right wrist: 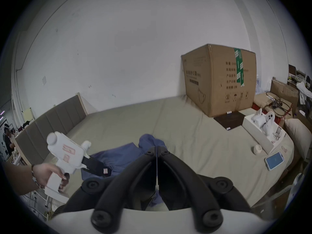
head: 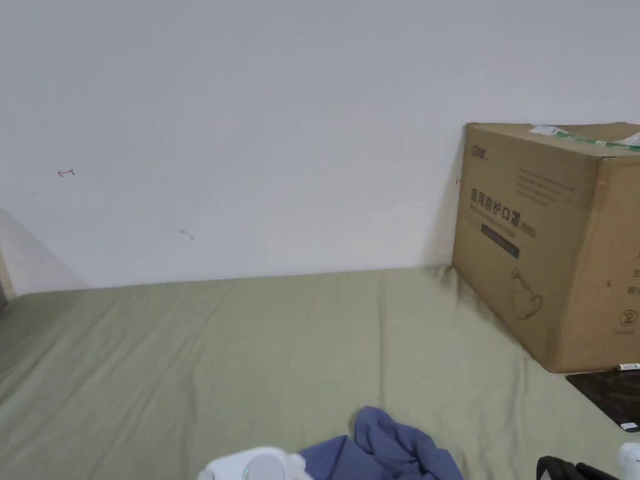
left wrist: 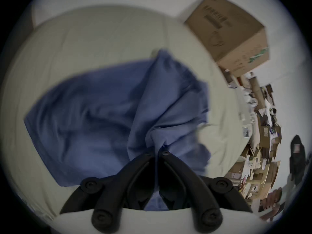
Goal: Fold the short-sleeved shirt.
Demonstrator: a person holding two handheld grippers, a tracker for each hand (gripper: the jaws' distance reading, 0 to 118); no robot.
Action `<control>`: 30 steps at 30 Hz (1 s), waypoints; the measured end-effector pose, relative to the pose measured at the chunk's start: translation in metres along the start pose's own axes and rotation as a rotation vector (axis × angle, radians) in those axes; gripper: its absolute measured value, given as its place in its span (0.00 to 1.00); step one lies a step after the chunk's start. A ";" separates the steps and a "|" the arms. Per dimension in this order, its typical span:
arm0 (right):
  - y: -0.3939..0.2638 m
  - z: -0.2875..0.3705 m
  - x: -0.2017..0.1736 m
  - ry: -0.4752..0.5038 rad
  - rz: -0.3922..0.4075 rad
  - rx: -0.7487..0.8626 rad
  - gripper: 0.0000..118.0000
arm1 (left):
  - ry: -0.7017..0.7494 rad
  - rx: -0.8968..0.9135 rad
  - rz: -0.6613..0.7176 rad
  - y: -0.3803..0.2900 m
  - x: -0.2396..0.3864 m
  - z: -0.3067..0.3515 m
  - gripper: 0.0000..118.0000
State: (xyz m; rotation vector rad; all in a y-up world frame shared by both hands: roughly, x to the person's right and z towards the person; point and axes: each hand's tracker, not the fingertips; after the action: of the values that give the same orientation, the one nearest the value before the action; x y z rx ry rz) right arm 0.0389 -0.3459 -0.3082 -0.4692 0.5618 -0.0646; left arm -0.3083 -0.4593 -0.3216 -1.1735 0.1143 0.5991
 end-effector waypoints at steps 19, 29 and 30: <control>0.038 0.017 -0.037 0.092 0.042 0.354 0.00 | 0.142 1.305 -0.195 -0.123 0.002 0.242 0.47; 0.027 0.026 -0.041 -0.004 0.052 0.454 0.00 | 0.288 1.382 -0.123 -0.158 -0.006 0.231 0.00; 0.028 0.026 -0.040 -0.009 0.052 0.445 0.00 | 0.286 1.375 -0.132 -0.159 -0.007 0.231 0.00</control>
State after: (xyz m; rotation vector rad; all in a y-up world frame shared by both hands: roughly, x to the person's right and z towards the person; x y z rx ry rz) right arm 0.0167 -0.3027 -0.2810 -0.0217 0.5320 -0.1346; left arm -0.2857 -0.2964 -0.0943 0.0895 0.5830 0.1195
